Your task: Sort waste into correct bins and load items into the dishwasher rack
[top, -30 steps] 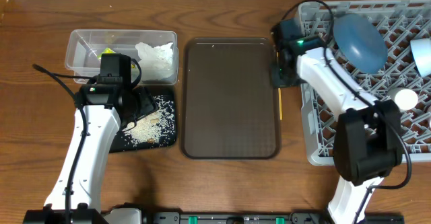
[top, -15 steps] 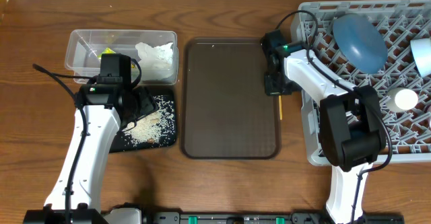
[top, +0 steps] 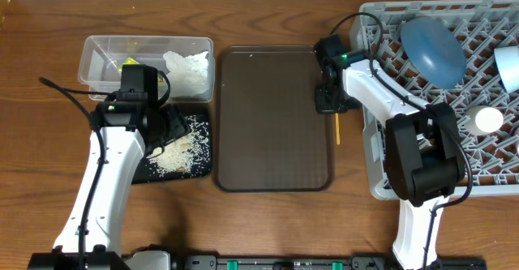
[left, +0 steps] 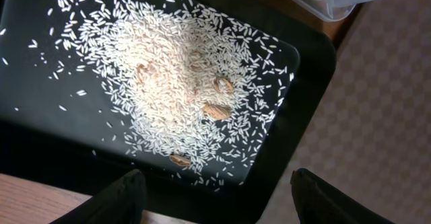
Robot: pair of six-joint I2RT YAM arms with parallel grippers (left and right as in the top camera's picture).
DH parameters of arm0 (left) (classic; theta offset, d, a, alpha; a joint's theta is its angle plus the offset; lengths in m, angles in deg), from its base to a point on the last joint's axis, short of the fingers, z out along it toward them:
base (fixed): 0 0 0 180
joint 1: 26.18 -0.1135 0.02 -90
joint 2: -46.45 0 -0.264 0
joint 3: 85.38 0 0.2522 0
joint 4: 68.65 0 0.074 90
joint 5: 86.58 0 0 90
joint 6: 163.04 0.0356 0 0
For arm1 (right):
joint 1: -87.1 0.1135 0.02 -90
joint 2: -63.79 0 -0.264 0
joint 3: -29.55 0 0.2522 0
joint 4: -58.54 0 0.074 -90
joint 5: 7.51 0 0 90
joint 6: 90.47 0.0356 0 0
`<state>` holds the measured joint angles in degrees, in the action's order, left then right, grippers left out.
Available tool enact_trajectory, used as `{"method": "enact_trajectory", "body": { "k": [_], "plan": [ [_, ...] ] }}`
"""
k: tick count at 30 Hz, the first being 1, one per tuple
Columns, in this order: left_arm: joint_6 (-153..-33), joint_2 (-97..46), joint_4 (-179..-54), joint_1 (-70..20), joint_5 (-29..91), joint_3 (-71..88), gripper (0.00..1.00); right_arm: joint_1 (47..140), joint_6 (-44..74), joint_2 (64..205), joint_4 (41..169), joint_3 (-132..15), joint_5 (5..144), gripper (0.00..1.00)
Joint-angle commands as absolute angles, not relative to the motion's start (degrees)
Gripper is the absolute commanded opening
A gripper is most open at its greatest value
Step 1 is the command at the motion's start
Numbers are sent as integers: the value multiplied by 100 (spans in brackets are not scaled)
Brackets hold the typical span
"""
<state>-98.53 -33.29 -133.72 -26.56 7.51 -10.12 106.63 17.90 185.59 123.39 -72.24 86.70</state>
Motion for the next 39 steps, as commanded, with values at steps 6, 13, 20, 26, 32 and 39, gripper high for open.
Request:
{"method": "enact_trajectory", "body": {
  "k": [6,13,20,26,32,39],
  "plan": [
    [-9843,-3360,-13400,-2687,701,-968,72,10659,1689,18572,12273,-7261,8639,19],
    [-9843,-3360,-13398,-2687,701,-968,72,10455,1716,18559,12282,-7263,8659,20],
    [-9843,-3360,-13398,-2687,701,-968,72,10433,1801,18570,12286,-7259,8654,20],
    [-9843,-3360,-13400,-2687,701,-968,72,10473,1880,18578,12304,-7241,8656,21],
    [-9843,-3360,-13400,-2687,701,-968,72,10475,2033,18578,12251,-7069,8674,21],
    [-9843,-3360,-13402,-2687,701,-968,72,10497,2030,18578,12153,-6859,8674,22]
  ]
}}
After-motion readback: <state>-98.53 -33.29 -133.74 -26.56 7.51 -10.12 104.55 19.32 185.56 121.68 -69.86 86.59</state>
